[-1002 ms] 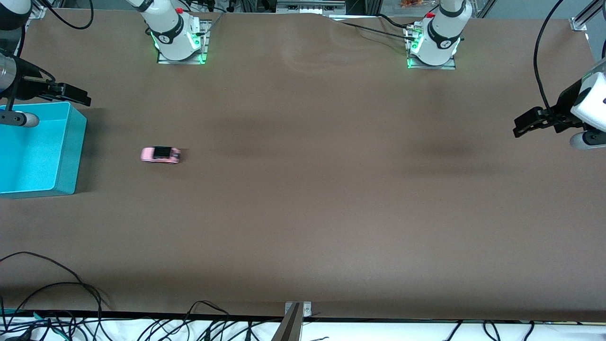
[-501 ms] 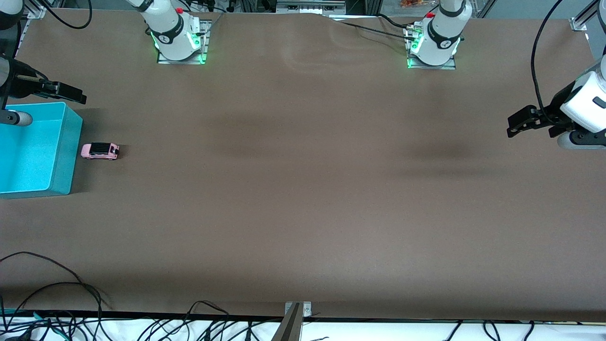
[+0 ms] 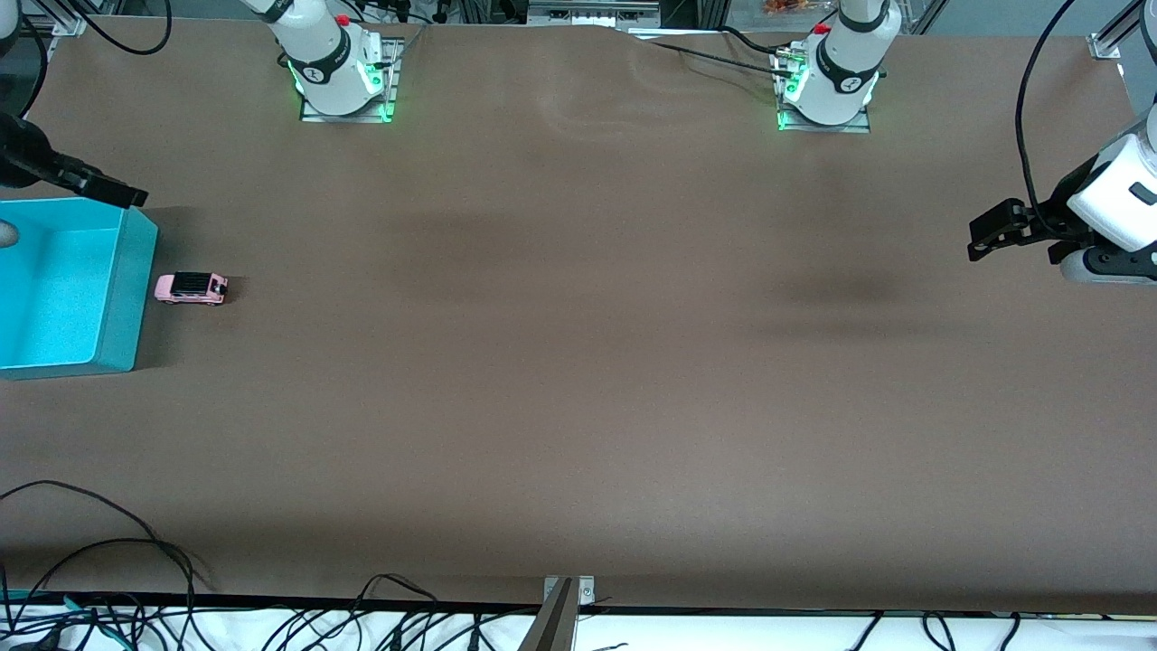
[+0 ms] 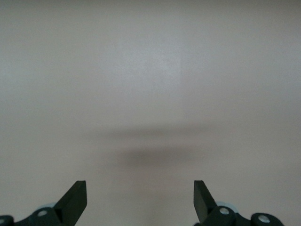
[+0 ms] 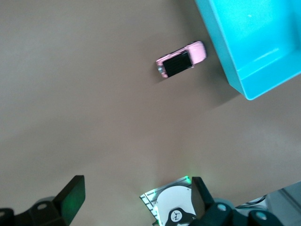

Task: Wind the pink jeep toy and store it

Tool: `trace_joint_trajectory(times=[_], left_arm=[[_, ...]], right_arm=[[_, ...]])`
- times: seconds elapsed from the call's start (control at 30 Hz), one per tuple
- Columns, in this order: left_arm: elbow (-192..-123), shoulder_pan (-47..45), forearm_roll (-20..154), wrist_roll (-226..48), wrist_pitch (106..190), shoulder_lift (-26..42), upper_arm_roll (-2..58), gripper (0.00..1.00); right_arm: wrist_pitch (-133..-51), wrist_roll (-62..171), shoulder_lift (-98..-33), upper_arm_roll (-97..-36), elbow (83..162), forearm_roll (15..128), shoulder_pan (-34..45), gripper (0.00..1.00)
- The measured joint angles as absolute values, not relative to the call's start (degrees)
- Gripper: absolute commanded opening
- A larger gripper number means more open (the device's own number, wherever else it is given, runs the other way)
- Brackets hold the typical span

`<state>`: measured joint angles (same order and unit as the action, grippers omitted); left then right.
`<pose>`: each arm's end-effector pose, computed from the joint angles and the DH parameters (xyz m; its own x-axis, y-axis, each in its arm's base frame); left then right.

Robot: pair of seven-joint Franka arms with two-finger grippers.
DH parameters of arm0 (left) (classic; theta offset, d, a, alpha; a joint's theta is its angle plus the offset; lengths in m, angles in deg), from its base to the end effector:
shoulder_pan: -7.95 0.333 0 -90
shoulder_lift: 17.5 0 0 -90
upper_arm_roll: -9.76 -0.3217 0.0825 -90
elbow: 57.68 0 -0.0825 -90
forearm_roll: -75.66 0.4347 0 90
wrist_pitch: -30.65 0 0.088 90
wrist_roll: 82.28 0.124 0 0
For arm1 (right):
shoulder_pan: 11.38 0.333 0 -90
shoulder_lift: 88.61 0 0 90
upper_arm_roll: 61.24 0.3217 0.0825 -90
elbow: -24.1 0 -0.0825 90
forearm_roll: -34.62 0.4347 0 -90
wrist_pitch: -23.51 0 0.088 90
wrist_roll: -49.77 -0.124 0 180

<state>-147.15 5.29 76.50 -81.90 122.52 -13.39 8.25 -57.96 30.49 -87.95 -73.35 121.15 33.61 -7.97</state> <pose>0.6285 -0.0113 0.5766 0.9992 -0.0272 -0.0299 -0.0277 -0.9995 -0.0163 0.5709 -0.0893 0.5337 0.8463 -0.4666 -0.2572 -0.4538 -0.8842 0.1110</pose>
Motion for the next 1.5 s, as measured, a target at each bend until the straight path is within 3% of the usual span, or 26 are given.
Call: trace_joint_trajectory(times=[0.17,0.7,0.97,1.24,1.5], left_arm=[[-147.1,5.3,76.5,-81.7,122.5,-13.3,8.1,1.0],[-145.8,5.3,76.5,-81.5,123.2,-13.3,8.0,1.0],[-145.8,5.3,76.5,-81.4,123.2,-13.3,8.0,1.0],[-145.8,5.3,76.5,-81.4,123.2,-13.3,8.0,1.0],[-145.7,5.3,76.5,-81.4,123.2,-13.3,8.5,1.0]], right_arm=[[-60.8,27.2,-87.5,-76.7,122.9,33.6,-8.2,1.0],[-83.3,9.4,-82.6,-84.6,134.9,33.6,-8.5,1.0],[-91.3,-6.2,-79.6,-85.2,138.8,33.6,-8.5,1.0],[-106.0,-18.3,-76.7,-85.1,148.7,33.6,-8.5,1.0],[-110.5,-20.0,-75.8,-85.2,151.2,33.6,-8.5,1.0]])
